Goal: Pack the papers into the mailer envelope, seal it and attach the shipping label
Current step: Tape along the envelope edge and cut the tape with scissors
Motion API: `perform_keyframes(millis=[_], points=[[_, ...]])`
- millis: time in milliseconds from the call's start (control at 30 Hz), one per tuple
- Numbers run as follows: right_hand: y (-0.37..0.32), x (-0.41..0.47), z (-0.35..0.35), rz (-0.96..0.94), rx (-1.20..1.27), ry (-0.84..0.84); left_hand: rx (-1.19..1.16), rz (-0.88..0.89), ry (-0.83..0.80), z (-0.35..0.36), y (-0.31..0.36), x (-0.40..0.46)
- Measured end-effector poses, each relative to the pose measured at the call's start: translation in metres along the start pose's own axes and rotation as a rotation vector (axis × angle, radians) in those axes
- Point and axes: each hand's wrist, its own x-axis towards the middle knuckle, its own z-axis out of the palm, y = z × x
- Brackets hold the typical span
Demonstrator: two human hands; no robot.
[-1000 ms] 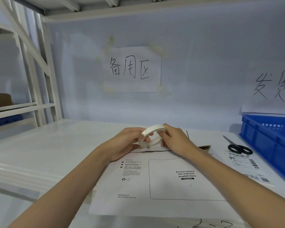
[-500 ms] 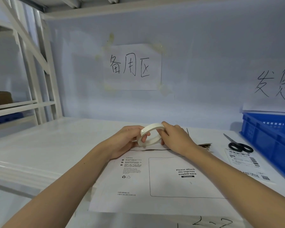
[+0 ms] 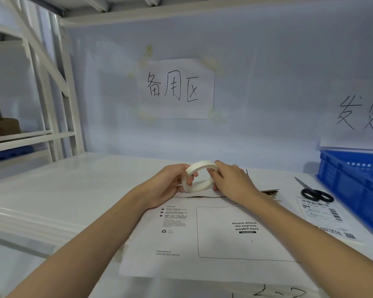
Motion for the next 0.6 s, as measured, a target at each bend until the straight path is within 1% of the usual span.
perform_keyframes(millis=[333,467,533,600], points=[[-0.0047,0.0003,-0.0016,-0.004,-0.022,0.013,0.015,0.012,0.044,0.0002,0.0002,-0.0008],[-0.0028,0.0018,0.0004,0.033,-0.014,0.018,-0.007,0.011,0.04,0.0,0.0019,-0.0019],[0.0001,0.0026,0.0012,0.075,0.023,0.018,-0.061,0.013,0.072,-0.001,0.0029,-0.003],[0.0017,0.0023,0.0014,0.114,0.079,0.015,-0.079,0.053,0.119,-0.0032,0.0024,-0.0032]])
